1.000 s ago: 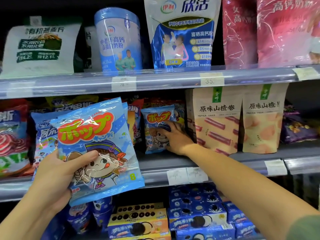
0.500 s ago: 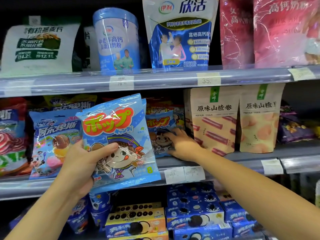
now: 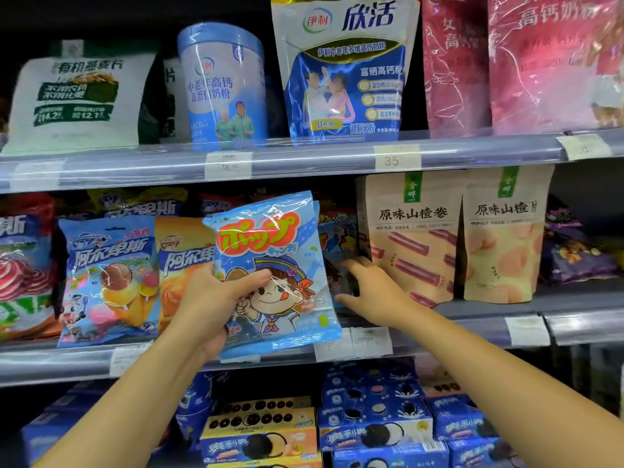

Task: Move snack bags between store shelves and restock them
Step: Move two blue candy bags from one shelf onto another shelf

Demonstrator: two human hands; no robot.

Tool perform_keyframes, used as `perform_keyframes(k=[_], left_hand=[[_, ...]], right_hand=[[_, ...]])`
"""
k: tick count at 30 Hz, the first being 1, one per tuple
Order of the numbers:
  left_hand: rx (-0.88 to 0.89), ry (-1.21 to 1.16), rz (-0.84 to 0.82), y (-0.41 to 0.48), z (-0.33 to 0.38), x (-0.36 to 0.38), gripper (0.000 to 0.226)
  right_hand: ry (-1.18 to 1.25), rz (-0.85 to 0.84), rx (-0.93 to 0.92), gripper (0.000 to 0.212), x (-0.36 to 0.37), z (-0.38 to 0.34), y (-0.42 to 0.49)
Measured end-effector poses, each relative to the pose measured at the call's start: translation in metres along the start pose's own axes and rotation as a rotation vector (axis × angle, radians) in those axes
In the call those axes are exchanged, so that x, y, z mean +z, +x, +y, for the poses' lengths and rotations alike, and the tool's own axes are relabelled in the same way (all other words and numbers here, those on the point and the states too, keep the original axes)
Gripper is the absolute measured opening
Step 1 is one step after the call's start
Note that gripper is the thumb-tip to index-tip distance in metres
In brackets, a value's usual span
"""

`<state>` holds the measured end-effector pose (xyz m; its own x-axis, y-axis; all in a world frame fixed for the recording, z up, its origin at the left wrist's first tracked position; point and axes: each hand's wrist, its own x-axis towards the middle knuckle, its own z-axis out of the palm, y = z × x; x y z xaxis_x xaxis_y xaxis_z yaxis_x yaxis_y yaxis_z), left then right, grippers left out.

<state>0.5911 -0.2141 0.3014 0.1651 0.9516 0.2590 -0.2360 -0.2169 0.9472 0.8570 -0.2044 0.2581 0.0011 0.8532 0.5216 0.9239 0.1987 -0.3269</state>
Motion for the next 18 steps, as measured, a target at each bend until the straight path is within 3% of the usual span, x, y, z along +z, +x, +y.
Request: perform_keyframes(k=[7, 14, 18], left_hand=[[-0.018, 0.068, 0.009, 0.028, -0.012, 0.030, 0.049], [-0.095, 0.015, 0.021, 0.058, -0.026, 0.051, 0.089], [-0.074, 0.065, 0.021, 0.075, -0.032, 0.055, 0.058]], right_hand=[[0.010, 0.012, -0.001, 0.058, -0.010, 0.021, -0.033], [-0.131, 0.078, -0.060, 0.047, -0.013, 0.035, -0.069], [-0.252, 0.124, -0.077, 0.039, 0.001, 0.037, -0.084]])
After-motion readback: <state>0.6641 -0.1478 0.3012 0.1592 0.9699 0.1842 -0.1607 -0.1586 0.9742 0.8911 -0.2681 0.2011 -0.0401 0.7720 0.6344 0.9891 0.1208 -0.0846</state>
